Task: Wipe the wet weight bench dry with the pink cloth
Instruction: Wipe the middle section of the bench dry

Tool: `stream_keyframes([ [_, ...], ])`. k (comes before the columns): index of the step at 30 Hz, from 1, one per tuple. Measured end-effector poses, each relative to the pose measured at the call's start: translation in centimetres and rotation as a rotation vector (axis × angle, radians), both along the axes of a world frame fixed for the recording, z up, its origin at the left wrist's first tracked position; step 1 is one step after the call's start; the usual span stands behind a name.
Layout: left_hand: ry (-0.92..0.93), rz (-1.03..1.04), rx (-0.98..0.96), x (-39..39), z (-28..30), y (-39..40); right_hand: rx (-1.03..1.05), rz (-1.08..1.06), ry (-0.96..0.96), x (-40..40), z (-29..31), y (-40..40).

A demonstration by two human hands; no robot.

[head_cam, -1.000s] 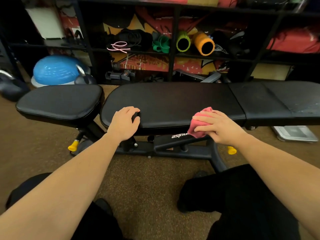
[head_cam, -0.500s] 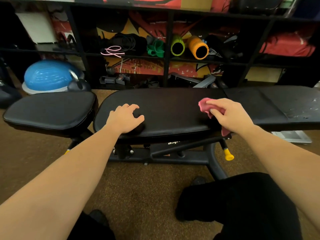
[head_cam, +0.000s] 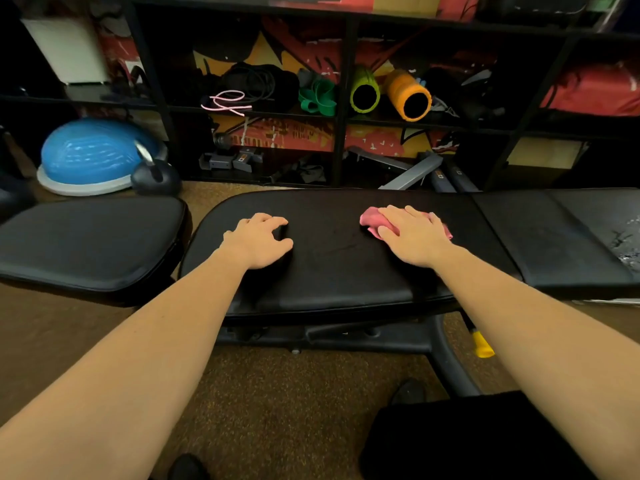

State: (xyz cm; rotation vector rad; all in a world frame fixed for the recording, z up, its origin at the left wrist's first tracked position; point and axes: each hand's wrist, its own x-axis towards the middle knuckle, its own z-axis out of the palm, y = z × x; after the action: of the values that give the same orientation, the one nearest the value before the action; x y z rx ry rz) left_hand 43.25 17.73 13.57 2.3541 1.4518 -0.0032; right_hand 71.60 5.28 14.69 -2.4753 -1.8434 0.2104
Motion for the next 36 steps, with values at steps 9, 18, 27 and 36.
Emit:
stream_keyframes([
  [9,0.015,-0.033,0.006,-0.3,0.0,0.6,0.027,0.212,0.034,-6.1,-0.8,0.8],
  [18,0.071,-0.050,0.000,0.5,0.7,2.1,0.072,0.497,0.283,-9.6,0.1,-2.4],
  [27,0.000,-0.008,0.012,0.0,0.9,5.2,0.458,0.181,0.450,-2.4,5.7,-0.1],
  [36,0.046,0.019,0.004,-0.4,-0.2,5.0,-0.040,-0.052,-0.083,3.6,-0.4,6.2],
])
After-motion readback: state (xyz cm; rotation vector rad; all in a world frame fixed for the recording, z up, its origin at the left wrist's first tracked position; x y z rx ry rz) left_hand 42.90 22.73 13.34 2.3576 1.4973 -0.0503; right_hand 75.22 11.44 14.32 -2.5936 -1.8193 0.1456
